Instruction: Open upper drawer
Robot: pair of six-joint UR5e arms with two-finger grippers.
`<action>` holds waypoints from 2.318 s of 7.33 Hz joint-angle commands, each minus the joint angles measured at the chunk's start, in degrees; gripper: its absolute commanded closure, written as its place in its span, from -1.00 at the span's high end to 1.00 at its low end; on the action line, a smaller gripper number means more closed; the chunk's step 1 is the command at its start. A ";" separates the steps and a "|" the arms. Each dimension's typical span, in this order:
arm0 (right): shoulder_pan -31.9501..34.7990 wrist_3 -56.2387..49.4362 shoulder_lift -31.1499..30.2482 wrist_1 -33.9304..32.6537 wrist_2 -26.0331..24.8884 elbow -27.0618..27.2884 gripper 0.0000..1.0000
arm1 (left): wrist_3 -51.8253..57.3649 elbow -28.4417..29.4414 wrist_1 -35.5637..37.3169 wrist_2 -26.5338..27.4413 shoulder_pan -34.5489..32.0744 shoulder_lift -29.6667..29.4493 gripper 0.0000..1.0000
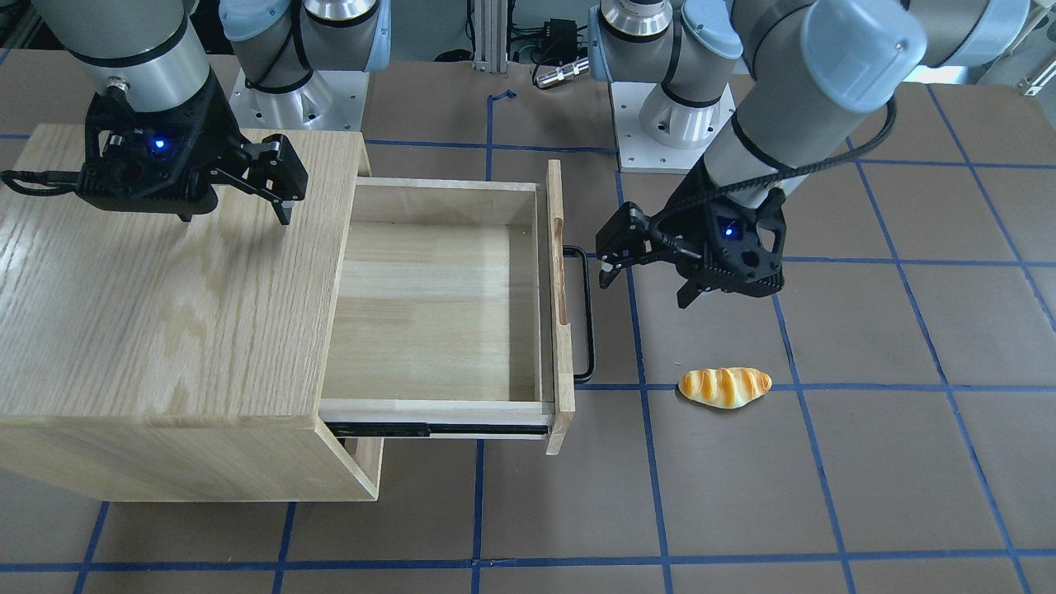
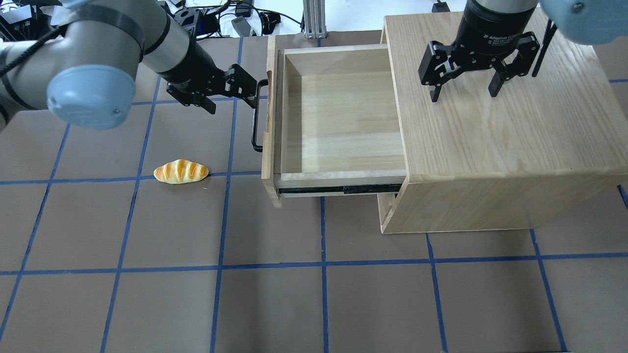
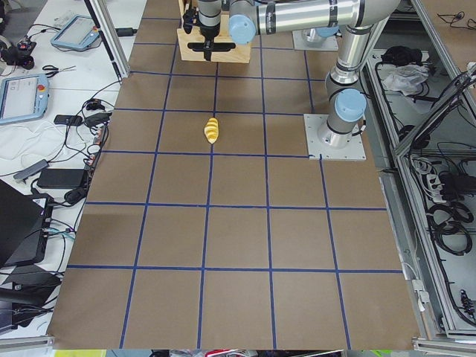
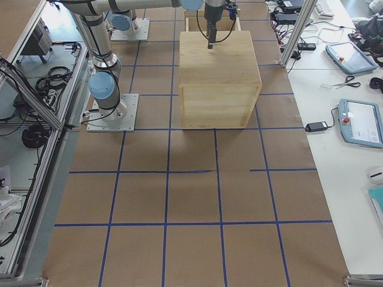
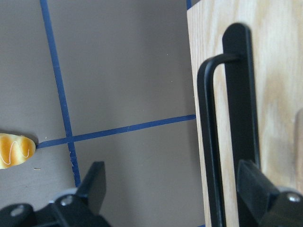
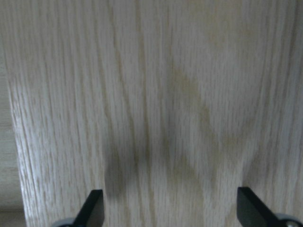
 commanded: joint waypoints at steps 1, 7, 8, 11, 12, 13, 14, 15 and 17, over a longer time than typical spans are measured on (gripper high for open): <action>-0.09 -0.06 0.00 0.00 0.00 0.09 1.00 | 0.31 4.08 -7.92 5.16 2.55 3.31 1.00; 0.00 -0.06 0.00 0.00 0.00 0.00 1.00 | 0.40 3.30 -11.64 11.67 2.66 7.28 1.00; 0.00 0.03 0.00 0.00 0.00 0.00 1.00 | 0.40 3.30 -11.72 11.76 2.66 7.37 1.00; 0.00 -0.06 0.00 0.00 0.00 0.09 1.00 | 0.40 3.30 -12.16 12.91 2.57 7.89 1.00; 0.00 -0.06 0.00 0.00 0.00 0.00 1.00 | 0.40 3.12 -12.69 12.91 2.92 8.24 1.00; 0.00 -0.06 0.00 0.00 0.00 0.00 1.00 | 0.40 3.21 -12.78 12.91 2.66 8.25 1.00; 0.00 0.03 0.00 0.00 0.00 0.00 1.00 | 0.40 3.30 -12.78 12.99 2.92 8.42 1.00; 0.00 0.03 0.00 0.00 0.00 0.09 1.00 | 0.40 3.56 -12.78 12.99 3.01 8.33 1.00; 0.00 0.03 0.00 0.00 0.00 0.09 1.00 | 0.40 3.39 -12.78 13.52 3.01 8.42 1.00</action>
